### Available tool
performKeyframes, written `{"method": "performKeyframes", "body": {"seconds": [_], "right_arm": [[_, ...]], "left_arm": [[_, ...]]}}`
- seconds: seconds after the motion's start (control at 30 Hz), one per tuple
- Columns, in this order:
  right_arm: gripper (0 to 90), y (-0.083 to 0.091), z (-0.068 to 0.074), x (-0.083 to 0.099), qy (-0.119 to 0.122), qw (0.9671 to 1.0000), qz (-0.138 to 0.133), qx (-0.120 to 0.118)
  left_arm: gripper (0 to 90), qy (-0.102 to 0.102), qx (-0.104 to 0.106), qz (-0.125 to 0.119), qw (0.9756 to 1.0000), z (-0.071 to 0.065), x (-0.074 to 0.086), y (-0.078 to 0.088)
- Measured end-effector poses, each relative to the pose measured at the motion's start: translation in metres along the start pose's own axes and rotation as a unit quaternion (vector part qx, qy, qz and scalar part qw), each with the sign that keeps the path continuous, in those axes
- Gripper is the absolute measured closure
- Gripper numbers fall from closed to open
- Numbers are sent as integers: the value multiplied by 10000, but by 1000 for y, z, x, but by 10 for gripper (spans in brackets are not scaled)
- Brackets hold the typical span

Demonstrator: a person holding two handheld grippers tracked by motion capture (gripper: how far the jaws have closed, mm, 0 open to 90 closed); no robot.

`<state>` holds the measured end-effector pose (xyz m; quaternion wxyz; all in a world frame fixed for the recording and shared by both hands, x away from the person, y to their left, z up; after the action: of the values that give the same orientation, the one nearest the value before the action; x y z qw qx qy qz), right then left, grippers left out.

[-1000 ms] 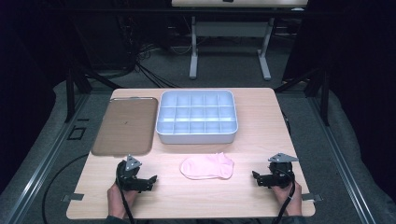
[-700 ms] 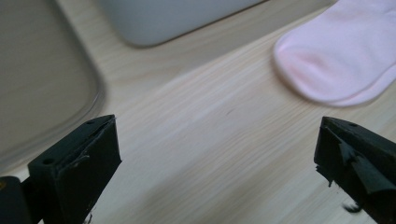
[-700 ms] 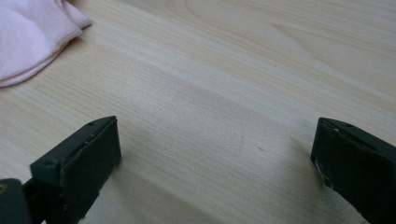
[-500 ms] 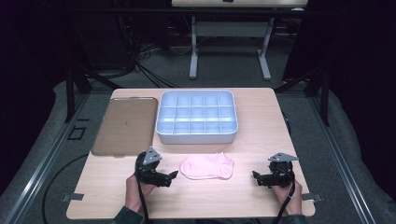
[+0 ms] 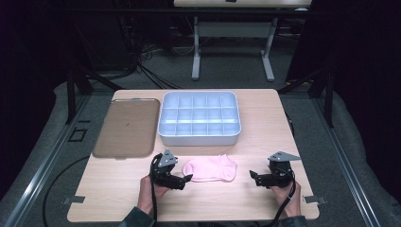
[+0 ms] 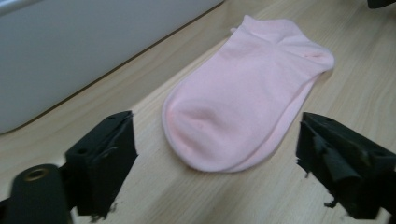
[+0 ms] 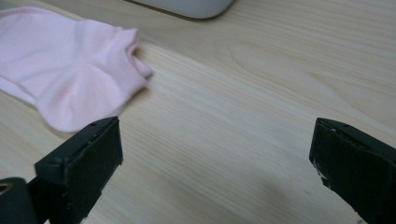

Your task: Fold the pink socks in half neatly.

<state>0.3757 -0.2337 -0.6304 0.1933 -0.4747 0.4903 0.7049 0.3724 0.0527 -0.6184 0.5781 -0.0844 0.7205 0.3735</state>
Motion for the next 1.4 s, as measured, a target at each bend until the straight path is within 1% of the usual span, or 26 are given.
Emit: {"method": "performKeyframes", "body": {"seconds": [0.07,0.1,0.17,0.2,0.23,0.27,0.3,0.33,0.37,0.4,0.57,0.6,0.63,0.67,0.7,0.77,0.87,0.9,0.93,0.97,1.0,1.03,1.17,1.23,1.27,1.4], "right_arm": [[23,-4,9,-8,30,9999,5,-130],[31,-9,16,-11,75,9997,78,-233],[35,-12,19,-12,76,9996,117,-261],[44,-15,23,-13,91,9994,149,-291],[76,-21,29,-15,121,9990,227,-363],[76,-21,29,-15,121,9990,227,-363],[133,-28,36,-15,85,9989,233,-406],[133,-28,36,-15,85,9989,233,-406],[152,-35,40,-13,89,9983,386,-437],[152,-35,40,-13,89,9983,386,-437],[213,-49,49,-11,-3,9971,533,-545],[244,-51,50,-12,10,9968,550,-571],[316,-52,53,-13,9,9964,561,-632],[316,-52,53,-13,9,9964,561,-632],[348,-53,54,-12,17,9966,585,-587],[416,-56,55,-12,14,9963,628,-594],[448,-57,54,-11,31,9964,694,-490],[481,-59,55,-11,22,9959,742,-519],[481,-59,55,-11,22,9959,742,-519],[535,-60,55,-11,61,9961,747,-460],[535,-60,55,-11,61,9961,747,-460],[570,-61,55,-12,116,9961,762,-430],[624,-61,56,-12,188,9958,771,-455],[686,-60,57,-11,218,9955,787,-485],[686,-60,57,-11,218,9955,787,-485],[774,-60,59,-11,143,9952,752,-606]], "left_arm": [[162,-2,38,11,10000,-2,-1,-4],[191,-2,57,14,10000,-3,-1,-6],[211,-12,124,-11,9999,-5,-3,-10],[243,-10,113,-25,9999,-5,-3,-12],[288,6,194,-5,9998,-7,-2,-15],[322,6,194,-5,9998,-7,-2,-15],[371,-15,224,21,9997,-7,-1,-17],[371,-13,210,39,9998,-7,0,-18],[414,-19,197,47,9998,-7,1,-19],[414,8,213,46,9998,-6,2,-20],[522,70,249,93,9996,-5,6,-24],[526,66,213,95,9997,-4,7,-25],[567,0,235,129,9996,-4,7,-25],[579,0,235,129,9996,-4,7,-25],[579,48,231,135,9996,-4,8,-27],[633,32,245,172,9995,-3,10,-28],[675,40,264,223,9994,-4,14,-29],[707,5,267,268,9993,-4,16,-29],[723,5,267,268,9993,-4,16,-29],[740,56,244,272,9993,-4,17,-29],[752,56,244,272,9993,-4,17,-29],[767,82,263,260,9993,-4,17,-29],[795,37,272,243,9993,-4,20,-28],[837,40,292,228,9993,-4,21,-27],[837,73,284,188,9994,-4,21,-27],[881,103,297,112,9994,-2,22,-28]]}}
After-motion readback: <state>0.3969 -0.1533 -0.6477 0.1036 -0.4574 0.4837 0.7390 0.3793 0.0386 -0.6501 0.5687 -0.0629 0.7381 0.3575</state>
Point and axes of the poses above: each handheld gripper's, and its own axes: y roughly backward along the jaws, x roughly out of its underside, z roughly to its left, the point moved 10 cm from there along -y, roughly forward along the jaws, and after that the axes turned 11 degrees about -z, right-handed, at the moved point
